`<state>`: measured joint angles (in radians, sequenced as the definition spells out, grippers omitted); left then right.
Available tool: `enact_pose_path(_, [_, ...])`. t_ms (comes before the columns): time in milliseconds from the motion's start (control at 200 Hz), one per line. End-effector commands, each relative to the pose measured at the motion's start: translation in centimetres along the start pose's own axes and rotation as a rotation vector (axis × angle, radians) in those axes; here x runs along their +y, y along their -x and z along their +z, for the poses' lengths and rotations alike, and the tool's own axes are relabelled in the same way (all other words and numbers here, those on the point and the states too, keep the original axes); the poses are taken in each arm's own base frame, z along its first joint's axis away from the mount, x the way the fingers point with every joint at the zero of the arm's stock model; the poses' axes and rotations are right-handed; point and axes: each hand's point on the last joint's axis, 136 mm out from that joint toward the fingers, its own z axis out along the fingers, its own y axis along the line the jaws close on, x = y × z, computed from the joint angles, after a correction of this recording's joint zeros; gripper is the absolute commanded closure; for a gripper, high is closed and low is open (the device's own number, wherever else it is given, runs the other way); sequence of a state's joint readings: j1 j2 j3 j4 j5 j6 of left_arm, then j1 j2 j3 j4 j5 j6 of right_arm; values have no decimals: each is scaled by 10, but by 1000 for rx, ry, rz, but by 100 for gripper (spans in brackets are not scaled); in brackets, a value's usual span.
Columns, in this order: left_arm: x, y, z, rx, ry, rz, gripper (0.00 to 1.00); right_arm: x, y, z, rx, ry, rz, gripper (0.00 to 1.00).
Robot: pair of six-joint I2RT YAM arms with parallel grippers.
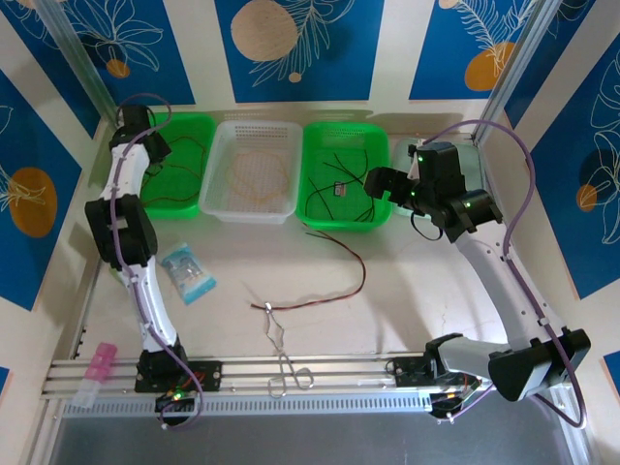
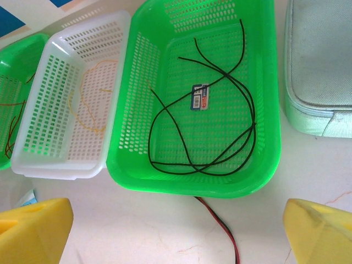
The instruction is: Untangle the cables
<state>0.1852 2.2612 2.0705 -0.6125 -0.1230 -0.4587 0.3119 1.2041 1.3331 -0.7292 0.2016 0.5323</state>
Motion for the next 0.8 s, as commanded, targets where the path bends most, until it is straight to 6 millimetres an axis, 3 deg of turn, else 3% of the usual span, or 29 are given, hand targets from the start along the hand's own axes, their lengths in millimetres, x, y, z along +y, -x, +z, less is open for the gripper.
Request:
enact_pose_path(0, [-3, -26, 14, 115, -30, -21, 100, 3, 1, -12, -11, 13, 7, 2])
enact_pose_path(155, [0, -49, 31, 193, -29, -28, 99, 4, 2, -15, -21, 18, 0, 2])
enact_pose_path(185, [-1, -50, 32, 195, -30, -28, 90, 4, 2, -15, -20, 17, -1, 2])
enact_pose_path(265, [-2, -46, 30, 184, -34, -30, 80, 3, 2, -17, -23, 15, -3, 2])
enact_pose_path(360, [-4, -31, 21, 148, -33, -20, 43, 4, 3, -20, -31, 17, -8, 2])
enact_pose_path(415, [-8, -20, 11, 119, -37, -2, 31, 4, 4, -20, -33, 16, -8, 2])
enact_pose_path(580, [-21, 17, -27, -5, -27, 99, 14, 5, 2, -19, -24, 22, -1, 2])
enact_pose_path(795, [-54, 44, -92, -134, -118, 176, 11, -1, -14, -16, 11, -4, 5, 2])
